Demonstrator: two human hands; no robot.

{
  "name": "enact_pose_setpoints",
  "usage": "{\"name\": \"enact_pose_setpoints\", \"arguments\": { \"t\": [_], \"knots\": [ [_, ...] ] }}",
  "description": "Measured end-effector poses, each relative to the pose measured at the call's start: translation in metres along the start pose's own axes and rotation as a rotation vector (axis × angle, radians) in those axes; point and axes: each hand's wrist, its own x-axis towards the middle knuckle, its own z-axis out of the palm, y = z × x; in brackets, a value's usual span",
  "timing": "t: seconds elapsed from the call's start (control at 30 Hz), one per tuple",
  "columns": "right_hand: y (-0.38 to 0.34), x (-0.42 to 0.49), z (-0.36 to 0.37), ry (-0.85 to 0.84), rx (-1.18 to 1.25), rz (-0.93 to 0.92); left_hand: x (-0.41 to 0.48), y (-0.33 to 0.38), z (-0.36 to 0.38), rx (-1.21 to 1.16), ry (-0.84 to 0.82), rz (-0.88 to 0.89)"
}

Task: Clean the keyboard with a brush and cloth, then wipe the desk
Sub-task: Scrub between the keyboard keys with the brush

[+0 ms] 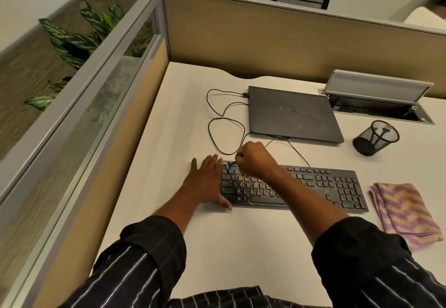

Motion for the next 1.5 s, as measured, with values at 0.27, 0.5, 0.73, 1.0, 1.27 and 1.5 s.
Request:
{"name": "enact_pose_setpoints", "arguments": {
  "t": [0.27,0.5,0.73,1.0,1.27,1.5],
  "knots": [
    [-0.002,0.005,0.0,0.007,-0.024,0.013,0.003,-0.004,0.003,0.008,0.003,0.007],
    [0.003,0.005,0.008,-0.022,-0.12,-0.136,0.004,-0.008,0.005,-0.067,-0.028,-0.018],
    [0.001,0.006,0.007,-0.029,-0.15,-0.198,0.006,-0.01,0.005,-0.057,-0.035,-0.024],
    [0.004,0.002,-0.001,0.011,-0.318,-0.123,0.005,-0.009,0.004,-0.033,-0.016,-0.013],
    [0.01,-0.004,-0.001,0.0,-0.336,-0.101,0.004,-0.006,0.0,0.024,-0.026,-0.024],
    [0.01,-0.001,-0.008,0.043,-0.176,-0.084,0.003,0.0,-0.005,0.067,-0.021,0.024]
  ]
}}
